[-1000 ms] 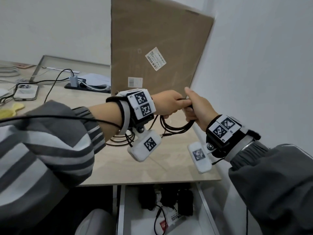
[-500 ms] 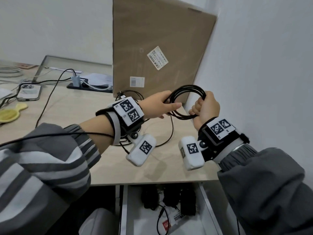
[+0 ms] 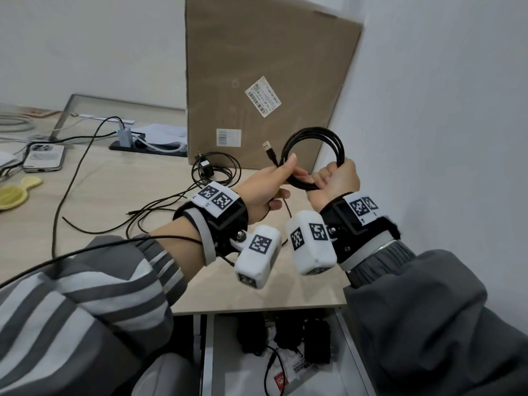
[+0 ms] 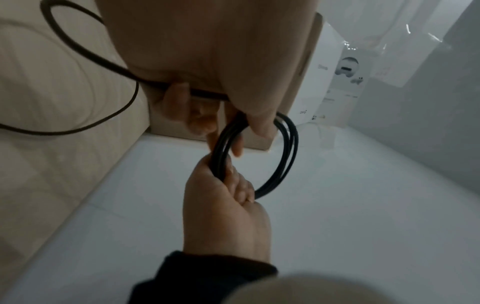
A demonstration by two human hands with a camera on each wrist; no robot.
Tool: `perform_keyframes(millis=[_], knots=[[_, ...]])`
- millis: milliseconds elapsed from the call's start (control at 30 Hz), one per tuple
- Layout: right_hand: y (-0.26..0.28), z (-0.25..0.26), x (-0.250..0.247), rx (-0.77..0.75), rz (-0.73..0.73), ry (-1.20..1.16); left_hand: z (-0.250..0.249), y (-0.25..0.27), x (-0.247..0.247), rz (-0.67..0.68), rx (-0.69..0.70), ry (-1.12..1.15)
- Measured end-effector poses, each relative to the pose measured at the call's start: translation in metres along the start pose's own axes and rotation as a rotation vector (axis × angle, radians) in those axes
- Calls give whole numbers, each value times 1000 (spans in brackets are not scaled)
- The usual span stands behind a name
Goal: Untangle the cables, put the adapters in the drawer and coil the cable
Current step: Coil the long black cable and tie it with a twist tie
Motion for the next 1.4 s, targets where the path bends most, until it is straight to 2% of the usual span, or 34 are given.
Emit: perform_keyframes(millis=[100, 233, 300, 400, 500, 567, 633, 700, 800, 867, 933, 1000, 1100, 1200, 1267, 1333, 1400], knots=[[2, -9, 0, 56, 80, -52, -2, -1, 0, -109, 15, 97], [2, -14, -2, 136, 305, 33, -5, -4, -4, -78, 47, -27], [1, -9, -6, 155, 424, 226, -7, -6, -11, -43, 76, -198], [0, 3, -9, 151, 509, 535, -14, -4, -16, 25, 112, -492], [1, 8, -2, 46, 571, 934, -19, 1, -5, 146, 198, -856], [0, 5, 4, -72, 593, 1110, -19, 2, 3, 187, 258, -964], [-3, 4, 7, -201, 524, 1059, -16, 0, 4, 180, 271, -884], [-7, 5, 5, -243, 453, 855, -11, -3, -3, 125, 271, -700], [-9, 5, 0, -162, 387, 566, -2, -3, -10, 124, 223, -373], [-9, 3, -2, -78, 351, 397, 0, 2, -5, 227, 154, -137], [-10, 0, -4, -8, 368, 312, -1, 6, -1, 298, 104, 2], [-9, -3, -4, 45, 449, 358, -6, 7, -1, 276, 110, -8], [-10, -4, -5, 50, 561, 568, -15, 2, -4, 168, 148, -235], [-15, 6, -4, -18, 515, 750, -22, -2, 2, 170, 182, -574], [-17, 17, -2, -110, 502, 875, -27, -2, 8, 192, 198, -710], [-17, 32, 2, -367, 489, 1047, -31, -1, 11, 194, 228, -794], [-8, 41, 9, -651, 543, 1128, -33, -3, 13, 190, 250, -877]])
Point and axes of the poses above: each hand's wrist, its own y-axis away from the middle knuckle, its own x-axis out of the palm, z = x × y, the point moved 5 cm from there along -y, towards the middle knuckle, and after that the axes turned 12 degrees about -z, right-handed, at the moved point
